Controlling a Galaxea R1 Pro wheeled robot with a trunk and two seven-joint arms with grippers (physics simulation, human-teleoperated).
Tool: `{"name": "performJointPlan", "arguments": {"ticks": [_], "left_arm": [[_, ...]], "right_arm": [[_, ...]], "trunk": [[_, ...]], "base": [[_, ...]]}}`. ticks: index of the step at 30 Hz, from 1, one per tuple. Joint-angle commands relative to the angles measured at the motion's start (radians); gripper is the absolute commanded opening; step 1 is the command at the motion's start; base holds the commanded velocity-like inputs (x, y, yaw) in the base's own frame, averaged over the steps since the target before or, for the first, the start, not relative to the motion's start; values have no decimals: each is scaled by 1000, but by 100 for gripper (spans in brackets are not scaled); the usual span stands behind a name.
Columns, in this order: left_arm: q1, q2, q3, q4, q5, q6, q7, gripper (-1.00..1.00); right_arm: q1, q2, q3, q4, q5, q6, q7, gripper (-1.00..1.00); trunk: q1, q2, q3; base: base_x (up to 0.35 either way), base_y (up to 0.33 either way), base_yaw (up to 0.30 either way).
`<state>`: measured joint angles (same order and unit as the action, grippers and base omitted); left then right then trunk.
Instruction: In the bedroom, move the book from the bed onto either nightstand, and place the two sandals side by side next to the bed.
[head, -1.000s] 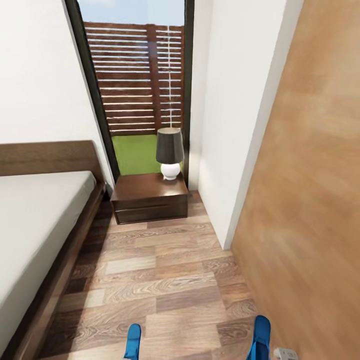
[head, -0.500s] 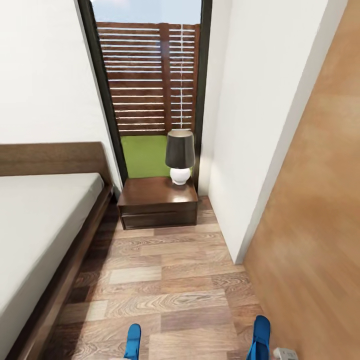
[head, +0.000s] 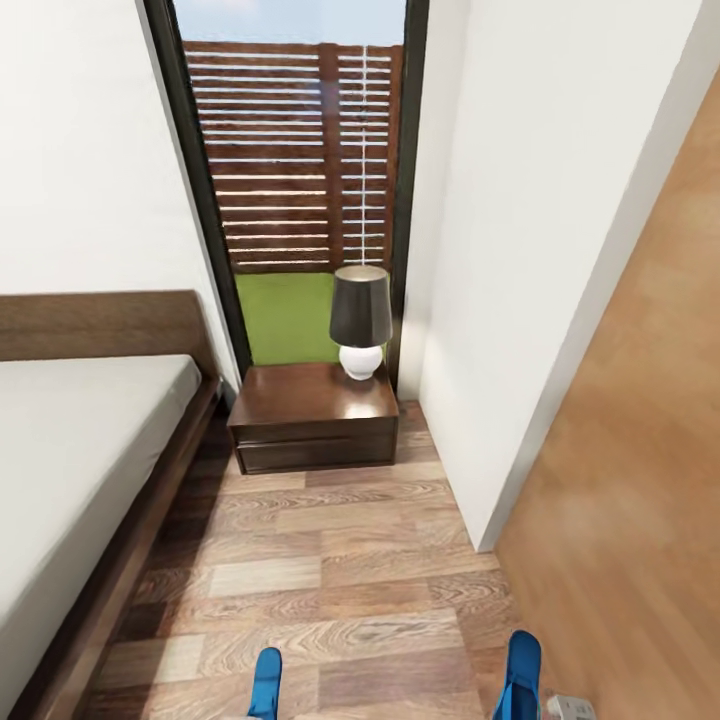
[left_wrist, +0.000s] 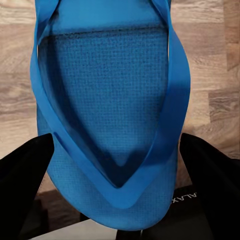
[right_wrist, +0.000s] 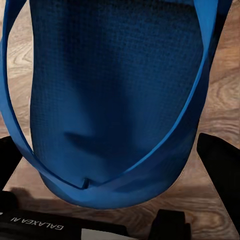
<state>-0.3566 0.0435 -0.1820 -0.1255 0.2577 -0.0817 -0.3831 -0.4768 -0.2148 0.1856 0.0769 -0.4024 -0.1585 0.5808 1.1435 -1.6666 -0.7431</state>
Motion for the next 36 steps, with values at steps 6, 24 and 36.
{"name": "performJointPlan", "arguments": {"ticks": [6,24,36], "left_arm": [[-1,1,-8,1,9,-4,-2,-100],[-1,1,-8,1,9,-4,-2,-100],[-1,0,-8,1,9,-4,-2,-100]], "right_arm": [[-2,0,8,4,-9,-7,5,-100],[-2,1,8,4,-9,-7,5,-100],[-2,1,8,4,-9,-7,4,-100]], "trunk": [[0,0,-1],[0,0,-1],[0,0,-1]], "base": [[257,0,0],[257,0,0],[258,2,0]]}}
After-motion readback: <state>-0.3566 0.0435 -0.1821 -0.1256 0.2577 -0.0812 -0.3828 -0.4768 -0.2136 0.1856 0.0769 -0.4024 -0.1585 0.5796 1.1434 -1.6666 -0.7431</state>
